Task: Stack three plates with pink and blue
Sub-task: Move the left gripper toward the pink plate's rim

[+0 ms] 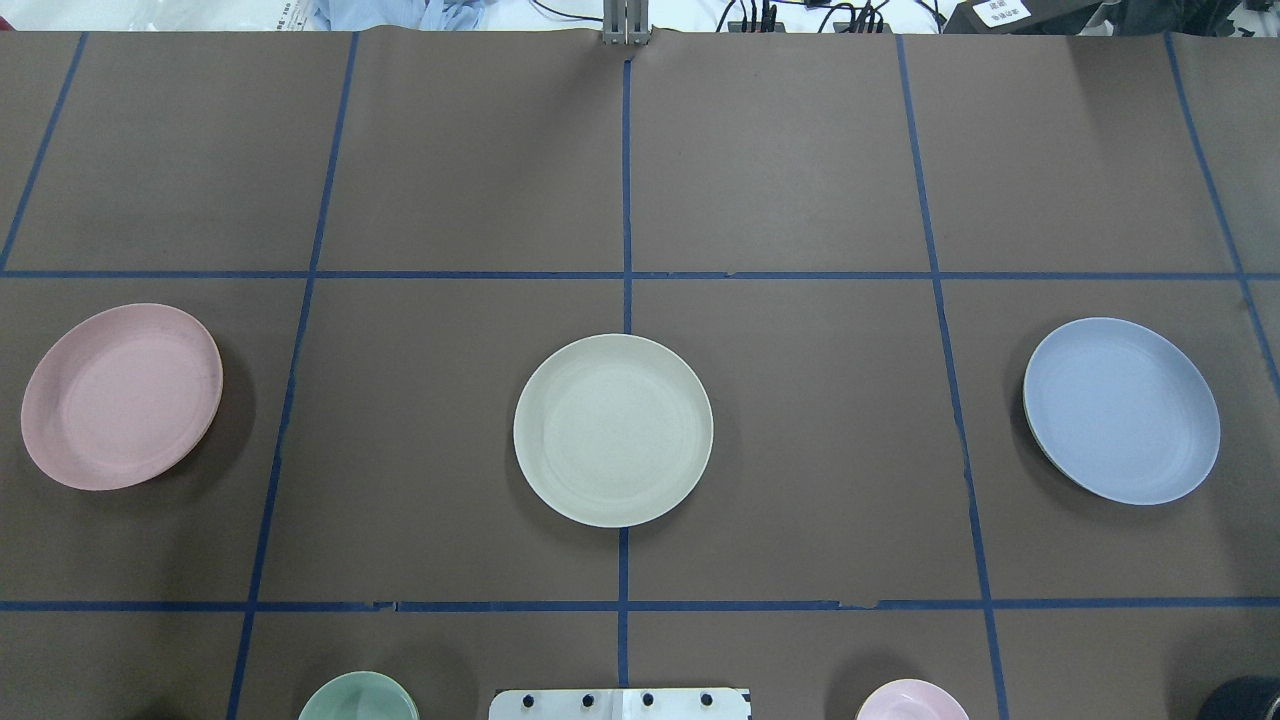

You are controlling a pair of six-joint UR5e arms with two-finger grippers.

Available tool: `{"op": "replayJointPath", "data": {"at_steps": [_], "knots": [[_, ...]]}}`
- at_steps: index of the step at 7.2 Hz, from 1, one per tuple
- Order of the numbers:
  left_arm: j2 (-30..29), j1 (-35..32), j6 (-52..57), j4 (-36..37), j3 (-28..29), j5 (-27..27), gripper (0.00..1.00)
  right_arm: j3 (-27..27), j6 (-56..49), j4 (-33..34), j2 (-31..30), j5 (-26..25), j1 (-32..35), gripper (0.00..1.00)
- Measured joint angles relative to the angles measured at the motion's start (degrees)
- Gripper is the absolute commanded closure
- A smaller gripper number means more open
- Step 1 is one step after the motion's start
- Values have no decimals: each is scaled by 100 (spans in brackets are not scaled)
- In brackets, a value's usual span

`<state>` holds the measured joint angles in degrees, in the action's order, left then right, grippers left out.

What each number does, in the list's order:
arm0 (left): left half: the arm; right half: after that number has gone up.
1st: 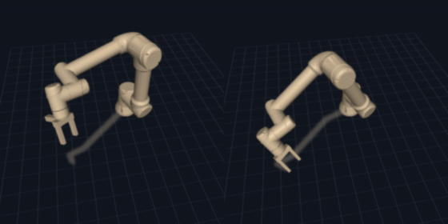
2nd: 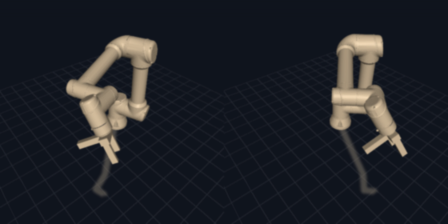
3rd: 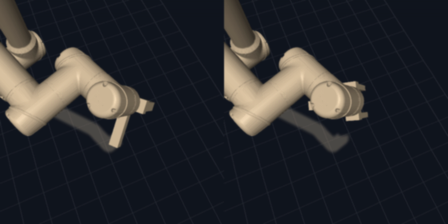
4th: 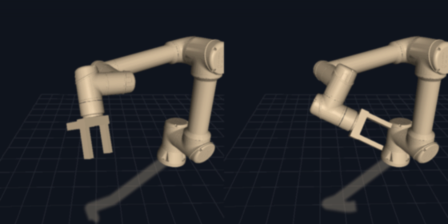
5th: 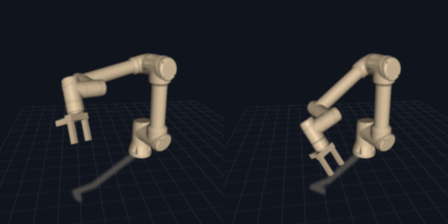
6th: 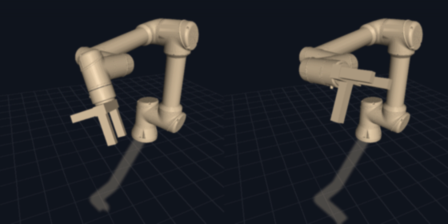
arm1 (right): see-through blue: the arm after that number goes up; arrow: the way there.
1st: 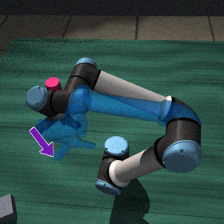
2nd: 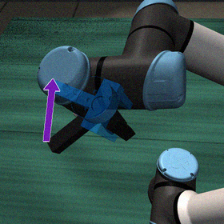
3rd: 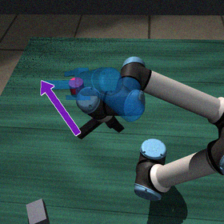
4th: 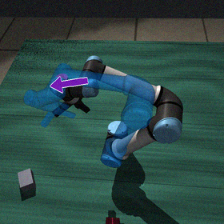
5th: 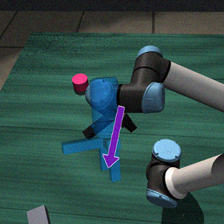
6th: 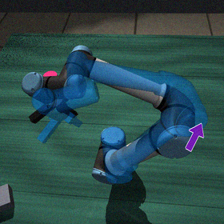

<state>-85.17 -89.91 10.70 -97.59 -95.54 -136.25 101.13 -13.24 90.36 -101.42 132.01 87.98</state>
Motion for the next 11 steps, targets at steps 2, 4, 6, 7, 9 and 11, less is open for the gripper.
{"op": "replayJointPath", "data": {"at_steps": [2,4,6,7,9,11], "knots": [[12,0,8,-95,-10,17,0,84,-22,-1,27,2,0,0],[-9,52,-17,-168,-36,216,0,322,-11,11,86,54,-9,0],[-55,163,-39,-414,-53,670,0,574,51,-56,251,320,-19,0],[-111,174,-127,-688,-43,744,0,610,92,-228,378,513,-21,0],[-378,181,-700,-1280,-37,813,0,677,315,-491,493,640,-19,0],[-636,188,-1160,-2150,45,778,0,633,445,-854,514,660,-19,0]]}}
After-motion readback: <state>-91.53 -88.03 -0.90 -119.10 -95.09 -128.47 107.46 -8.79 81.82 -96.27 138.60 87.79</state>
